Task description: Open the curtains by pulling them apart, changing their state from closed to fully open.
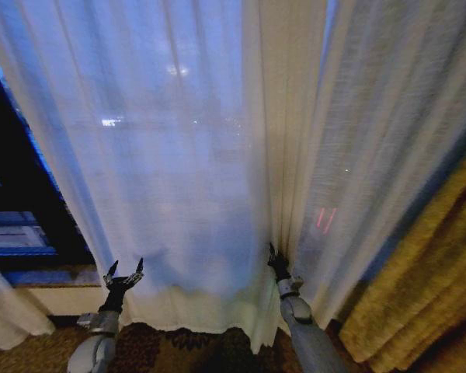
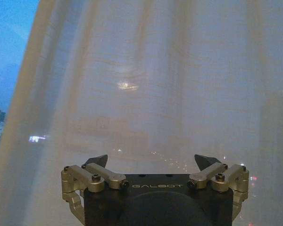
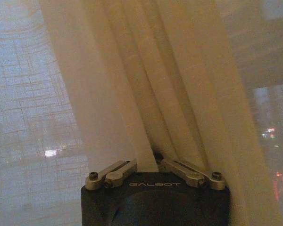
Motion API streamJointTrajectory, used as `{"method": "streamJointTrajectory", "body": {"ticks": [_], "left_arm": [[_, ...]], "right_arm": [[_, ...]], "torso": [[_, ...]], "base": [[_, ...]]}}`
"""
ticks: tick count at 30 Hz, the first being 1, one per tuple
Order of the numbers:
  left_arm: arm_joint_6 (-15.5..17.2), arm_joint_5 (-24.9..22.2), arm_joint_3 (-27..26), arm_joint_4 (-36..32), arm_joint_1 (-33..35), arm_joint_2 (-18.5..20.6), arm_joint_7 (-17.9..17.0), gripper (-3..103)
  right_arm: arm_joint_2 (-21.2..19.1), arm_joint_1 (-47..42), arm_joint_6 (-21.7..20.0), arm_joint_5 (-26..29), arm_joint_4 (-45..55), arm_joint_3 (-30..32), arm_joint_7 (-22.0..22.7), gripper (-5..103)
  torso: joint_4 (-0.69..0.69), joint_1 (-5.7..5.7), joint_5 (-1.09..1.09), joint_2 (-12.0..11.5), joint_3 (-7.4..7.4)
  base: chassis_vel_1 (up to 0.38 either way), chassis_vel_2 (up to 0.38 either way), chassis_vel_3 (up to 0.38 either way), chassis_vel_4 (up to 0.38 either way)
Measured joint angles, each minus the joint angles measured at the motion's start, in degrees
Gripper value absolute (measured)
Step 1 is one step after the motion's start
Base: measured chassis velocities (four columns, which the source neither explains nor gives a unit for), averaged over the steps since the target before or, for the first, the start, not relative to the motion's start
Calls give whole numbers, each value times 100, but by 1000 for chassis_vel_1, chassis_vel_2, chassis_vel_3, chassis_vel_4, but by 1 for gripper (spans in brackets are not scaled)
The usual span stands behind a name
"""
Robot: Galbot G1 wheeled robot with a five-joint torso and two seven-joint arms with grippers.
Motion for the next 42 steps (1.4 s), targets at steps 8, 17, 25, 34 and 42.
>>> {"method": "streamJointTrajectory", "body": {"ticks": [8,17,25,34,42], "left_arm": [[0,0,0,0,0,0,0,100],[0,0,0,0,0,0,0,100],[0,0,0,0,0,0,0,100],[0,0,2,-1,0,-1,1,100],[0,0,1,0,0,0,0,100]], "right_arm": [[-7,1,-1,-2,8,-3,0,0],[-11,-23,0,-2,32,15,0,0],[-2,-27,80,67,35,-2,4,0],[33,0,154,16,13,-20,34,0],[34,-9,162,6,-4,-24,27,0]], "torso": [[0,0,1,0,0],[0,0,0,0,0],[0,0,1,0,0],[-2,0,2,0,0],[1,0,-5,0,0]], "base": [[-360,-363,355,369],[-350,-355,343,357],[-361,-352,358,350],[-279,-296,268,273],[-43,-50,44,29]]}}
